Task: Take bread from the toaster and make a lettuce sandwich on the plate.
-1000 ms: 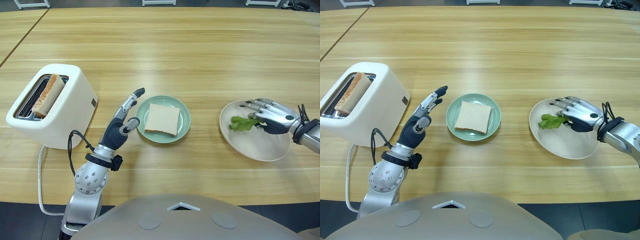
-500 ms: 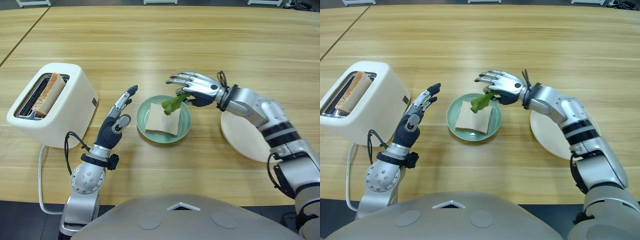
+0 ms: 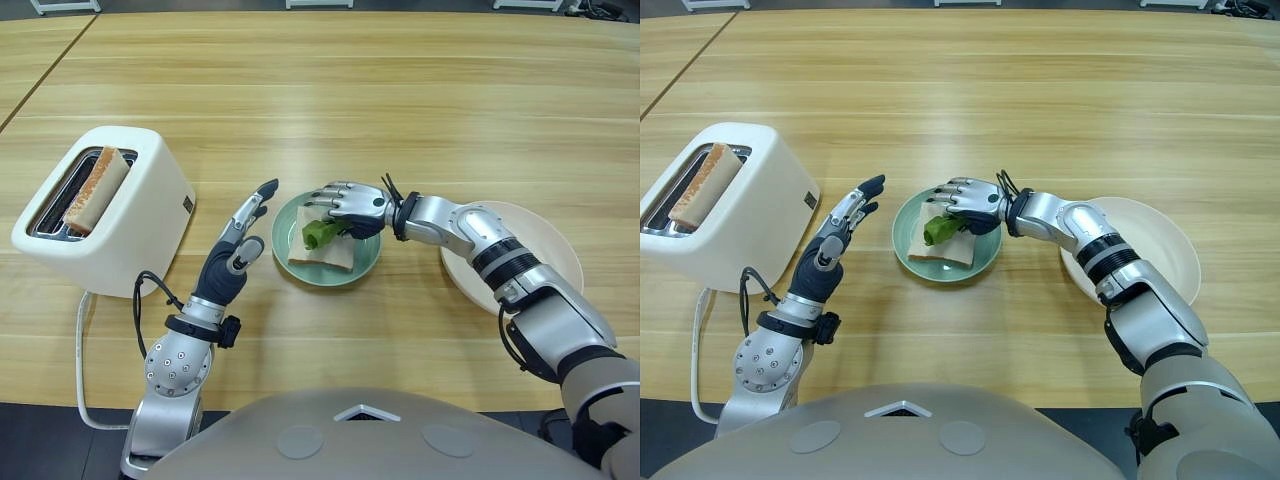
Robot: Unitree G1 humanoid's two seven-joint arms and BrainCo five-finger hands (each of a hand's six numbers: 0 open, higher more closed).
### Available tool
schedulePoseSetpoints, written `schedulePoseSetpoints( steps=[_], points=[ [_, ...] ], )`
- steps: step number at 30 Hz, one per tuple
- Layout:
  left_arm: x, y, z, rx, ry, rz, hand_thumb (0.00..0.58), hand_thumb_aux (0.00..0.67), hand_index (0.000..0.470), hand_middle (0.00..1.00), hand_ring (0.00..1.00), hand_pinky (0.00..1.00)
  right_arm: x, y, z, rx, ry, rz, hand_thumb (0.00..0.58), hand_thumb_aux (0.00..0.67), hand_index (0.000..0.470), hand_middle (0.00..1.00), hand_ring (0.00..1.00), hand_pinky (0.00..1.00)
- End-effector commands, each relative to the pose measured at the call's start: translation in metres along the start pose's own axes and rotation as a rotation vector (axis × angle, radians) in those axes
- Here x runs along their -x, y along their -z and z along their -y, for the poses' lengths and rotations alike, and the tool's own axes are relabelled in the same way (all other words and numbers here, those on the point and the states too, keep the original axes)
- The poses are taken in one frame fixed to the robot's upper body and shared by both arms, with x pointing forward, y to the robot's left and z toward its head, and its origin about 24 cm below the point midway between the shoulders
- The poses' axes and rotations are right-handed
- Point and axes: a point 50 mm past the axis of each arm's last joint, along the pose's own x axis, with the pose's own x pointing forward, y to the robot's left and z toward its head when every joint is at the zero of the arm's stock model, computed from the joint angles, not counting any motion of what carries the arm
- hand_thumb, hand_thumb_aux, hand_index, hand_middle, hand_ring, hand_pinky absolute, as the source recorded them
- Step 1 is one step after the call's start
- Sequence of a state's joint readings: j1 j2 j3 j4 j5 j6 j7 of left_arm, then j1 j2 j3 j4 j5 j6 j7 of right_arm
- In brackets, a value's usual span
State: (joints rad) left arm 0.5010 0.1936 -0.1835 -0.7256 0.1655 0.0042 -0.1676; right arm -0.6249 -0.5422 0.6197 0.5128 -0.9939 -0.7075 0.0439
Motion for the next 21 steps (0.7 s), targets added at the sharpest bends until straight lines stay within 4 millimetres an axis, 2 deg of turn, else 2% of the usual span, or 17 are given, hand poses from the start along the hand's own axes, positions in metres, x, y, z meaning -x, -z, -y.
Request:
schedulePoseSetpoints(
  steps=[1, 2, 4, 5, 7, 12, 15, 20, 21],
  points=[
    [0.000, 0.000, 0.001, 0.007, 0.010, -0.007, 0.000, 0.000, 0.000, 0.00, 0.00, 0.00, 0.009, 0.001, 0.000, 0.002, -0.044, 0.002, 0.340, 0.239, 0.168, 0.00, 0.00, 0.00],
    [0.000, 0.000, 0.001, 0.008, 0.012, -0.006, 0.000, 0.000, 0.000, 0.00, 0.00, 0.00, 0.011, 0.003, 0.005, 0.005, -0.032, -0.006, 0.316, 0.218, 0.153, 0.00, 0.00, 0.00],
    [0.000, 0.000, 0.001, 0.008, 0.014, -0.006, 0.000, 0.000, 0.000, 0.00, 0.00, 0.00, 0.014, 0.006, 0.015, 0.010, 0.004, -0.023, 0.331, 0.231, 0.162, 0.00, 0.00, 0.00],
    [0.000, -0.001, 0.001, 0.008, 0.015, -0.005, 0.000, 0.000, 0.000, 0.00, 0.00, 0.00, 0.015, 0.007, 0.019, 0.011, 0.016, -0.030, 0.285, 0.192, 0.135, 0.00, 0.00, 0.00],
    [-0.001, 0.000, 0.001, 0.009, 0.017, -0.004, 0.000, 0.000, 0.000, 0.00, 0.00, 0.00, 0.016, 0.007, 0.024, 0.005, 0.028, -0.039, 0.156, 0.097, 0.068, 0.00, 0.00, 0.00],
    [-0.001, -0.001, 0.001, 0.008, 0.020, -0.002, 0.000, 0.000, 0.000, 0.00, 0.00, 0.00, 0.018, 0.003, 0.026, -0.001, 0.025, -0.036, 0.132, 0.081, 0.057, 0.00, 0.00, 0.00],
    [-0.001, -0.002, 0.001, 0.008, 0.021, -0.001, 0.000, 0.000, 0.000, 0.00, 0.00, 0.00, 0.019, -0.001, 0.026, -0.009, 0.022, -0.021, 0.096, 0.058, 0.041, 0.00, 0.00, 0.00],
    [-0.002, -0.003, 0.002, 0.008, 0.025, 0.003, 0.000, 0.000, 0.000, 0.00, 0.00, 0.00, 0.024, -0.005, 0.026, -0.041, 0.018, -0.001, 0.108, 0.066, 0.046, 0.00, 0.00, 0.00],
    [-0.002, -0.005, 0.002, 0.005, 0.029, 0.007, 0.000, 0.000, 0.000, 0.00, 0.00, 0.00, 0.027, -0.005, 0.028, -0.051, 0.028, -0.001, 0.092, 0.055, 0.039, 0.00, 0.00, 0.00]
  ],
)
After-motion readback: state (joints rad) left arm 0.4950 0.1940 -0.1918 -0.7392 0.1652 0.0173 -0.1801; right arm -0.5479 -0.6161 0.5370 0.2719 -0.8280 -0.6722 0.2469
